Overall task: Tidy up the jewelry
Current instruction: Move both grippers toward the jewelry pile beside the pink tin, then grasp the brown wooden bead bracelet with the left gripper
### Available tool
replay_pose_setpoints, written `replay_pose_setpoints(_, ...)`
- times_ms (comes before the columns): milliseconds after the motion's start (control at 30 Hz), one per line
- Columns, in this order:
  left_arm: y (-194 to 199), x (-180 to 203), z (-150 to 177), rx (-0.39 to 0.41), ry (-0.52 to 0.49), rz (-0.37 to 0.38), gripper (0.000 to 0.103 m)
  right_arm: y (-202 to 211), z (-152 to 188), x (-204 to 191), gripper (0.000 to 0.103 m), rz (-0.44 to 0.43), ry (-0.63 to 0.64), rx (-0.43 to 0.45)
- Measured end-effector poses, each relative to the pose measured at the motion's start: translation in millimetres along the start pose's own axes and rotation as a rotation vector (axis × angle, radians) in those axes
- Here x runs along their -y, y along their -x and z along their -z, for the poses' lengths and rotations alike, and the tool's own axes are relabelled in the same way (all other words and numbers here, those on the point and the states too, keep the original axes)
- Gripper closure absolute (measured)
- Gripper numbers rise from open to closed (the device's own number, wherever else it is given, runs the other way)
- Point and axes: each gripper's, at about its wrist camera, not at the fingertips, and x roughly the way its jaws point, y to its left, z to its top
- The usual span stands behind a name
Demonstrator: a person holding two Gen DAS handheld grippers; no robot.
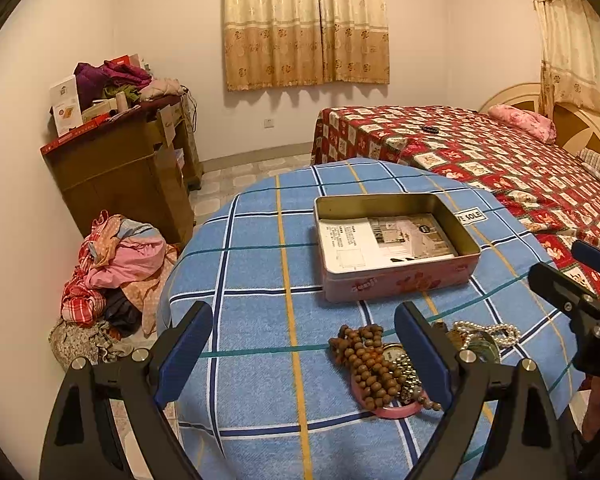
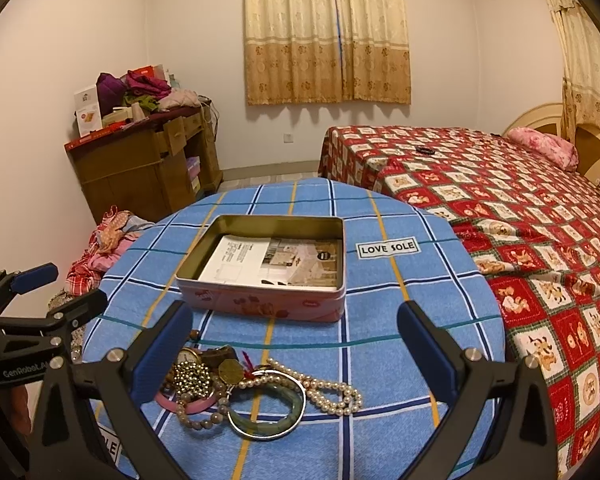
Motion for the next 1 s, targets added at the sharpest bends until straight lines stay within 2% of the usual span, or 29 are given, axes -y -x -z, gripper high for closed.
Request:
replay_pose_setpoints(133, -14, -7, 8, 0.004, 0.058, 0.016, 0.011, -4, 5, 3, 0.0, 0.012, 0.005, -0.01)
replay_pose_setpoints(300, -27, -6, 15, -0.038, 0.097, 0.069, 0.011, -12, 13, 7, 0.0, 0.031, 0.001, -0.033)
replay_pose_setpoints(567, -48, 17, 26, -0.067, 0.065, 0.144, 0.011, -29, 33, 16, 0.0, 0.039, -0.014, -0.097)
replay_pose_setpoints(700, -62, 27, 30, -0.086, 0.035, 0.151, 0.011, -34, 41, 22, 0.0, 0.036, -0.036, -0.123)
replay_pose_setpoints(767, -67, 29, 33, -0.09, 0.033, 0.175, 0.024, -36, 42, 24, 0.0, 0.033, -0.041, -0.128)
replay_pose_setpoints(833, -73, 32, 35, -0.123, 0.023, 0.219, 0.056, -37, 44, 25, 0.0, 0.034, -0.042, -0.13)
replay_pose_setpoints(900, -74, 36, 37, -0.136, 0.02, 0.259, 0.071, -38, 45, 25, 0.0, 0.029, -0.046, -0.134)
replay_pose_setpoints(967, -69, 36, 37, -0.115, 0.02, 0.274, 0.074, -39, 47, 25, 0.0, 0.021, -0.048, -0.137)
replay_pose_setpoints(1000, -66, 35, 36, -0.104, 0.022, 0.278, 0.079, -40, 47, 25, 0.0, 0.019, -0.048, -0.138)
